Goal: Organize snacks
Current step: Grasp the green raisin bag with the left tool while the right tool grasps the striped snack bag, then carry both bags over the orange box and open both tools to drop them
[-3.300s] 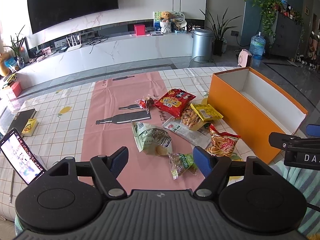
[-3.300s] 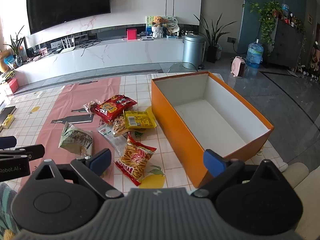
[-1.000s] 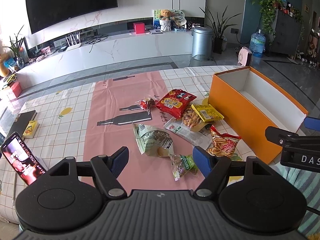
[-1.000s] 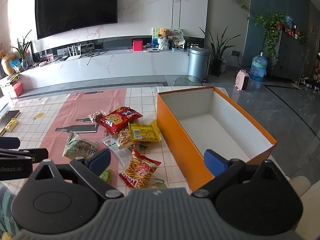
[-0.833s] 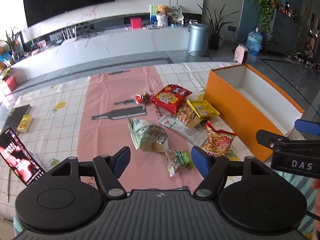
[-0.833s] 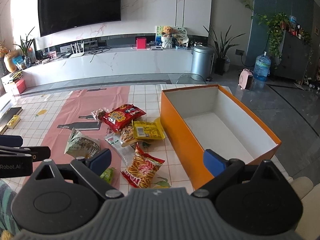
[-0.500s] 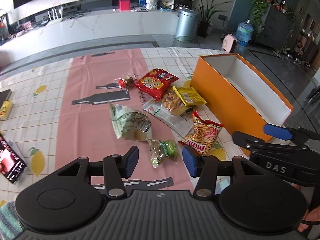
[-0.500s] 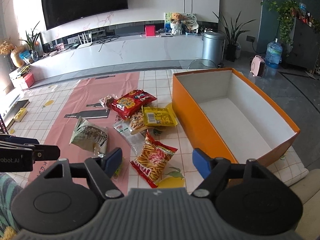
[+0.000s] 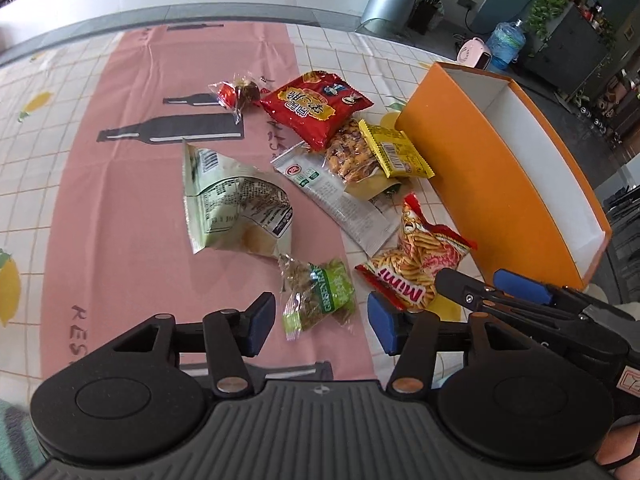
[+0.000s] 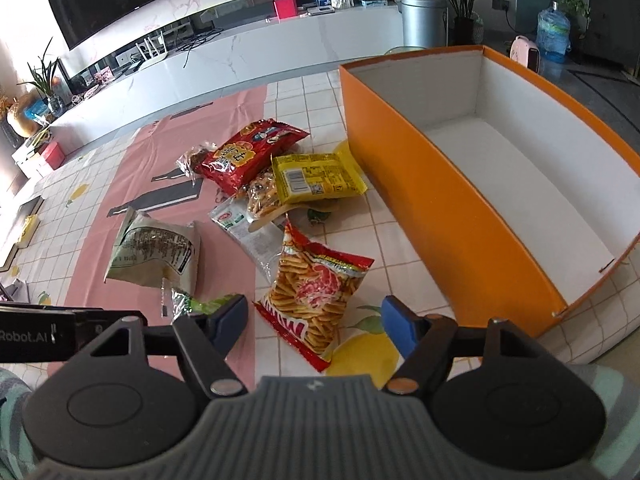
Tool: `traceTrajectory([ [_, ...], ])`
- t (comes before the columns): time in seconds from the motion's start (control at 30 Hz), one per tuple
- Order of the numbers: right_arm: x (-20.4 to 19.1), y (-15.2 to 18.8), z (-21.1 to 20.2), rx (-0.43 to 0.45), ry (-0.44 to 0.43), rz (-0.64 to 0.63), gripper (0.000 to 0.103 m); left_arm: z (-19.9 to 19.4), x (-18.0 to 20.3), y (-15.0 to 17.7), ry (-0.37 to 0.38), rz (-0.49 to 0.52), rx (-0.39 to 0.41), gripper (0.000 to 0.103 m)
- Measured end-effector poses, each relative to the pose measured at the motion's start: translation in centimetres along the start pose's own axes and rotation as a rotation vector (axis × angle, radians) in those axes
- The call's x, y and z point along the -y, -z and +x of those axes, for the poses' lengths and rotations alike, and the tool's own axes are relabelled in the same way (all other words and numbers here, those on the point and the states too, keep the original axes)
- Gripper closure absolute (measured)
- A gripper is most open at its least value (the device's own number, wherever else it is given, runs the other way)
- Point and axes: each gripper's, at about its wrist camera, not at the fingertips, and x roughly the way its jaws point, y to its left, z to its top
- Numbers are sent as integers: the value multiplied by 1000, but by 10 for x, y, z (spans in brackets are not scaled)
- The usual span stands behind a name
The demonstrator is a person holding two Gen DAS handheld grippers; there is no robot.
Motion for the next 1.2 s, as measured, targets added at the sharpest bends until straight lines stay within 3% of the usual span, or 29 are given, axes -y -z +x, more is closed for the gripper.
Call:
traceTrajectory([
  [0.2, 9, -7, 34, -41, -19, 53, 32, 40, -11, -7, 8, -52, -49, 35],
  [0.33, 14, -7, 53, -59, -46, 81, 32, 58, -19, -7, 57, -77, -68, 31],
  [0.47, 17, -8, 63, -63, -79, 105, 44, 62, -20, -9, 68, -71, -64, 31],
  [0.67, 13, -5, 66, -64, -85, 80, 58, 64, -22, -7, 98, -78, -54, 43],
  [0.7, 13, -5, 65, -61, -85, 72, 60, 64, -21, -7, 87, -73, -51, 51],
  [0.73, 12, -5, 64, -58, -83, 62, 61, 64, -20, -7, 81, -66, -49, 52],
  [1.0, 10, -5, 59, -52, -72, 41, 71, 58, -13, -6, 64, -39, -36, 58],
  [1.2, 11, -7, 35, -4, -81, 49, 72, 26, 0, 1, 66, -8, 42, 60],
])
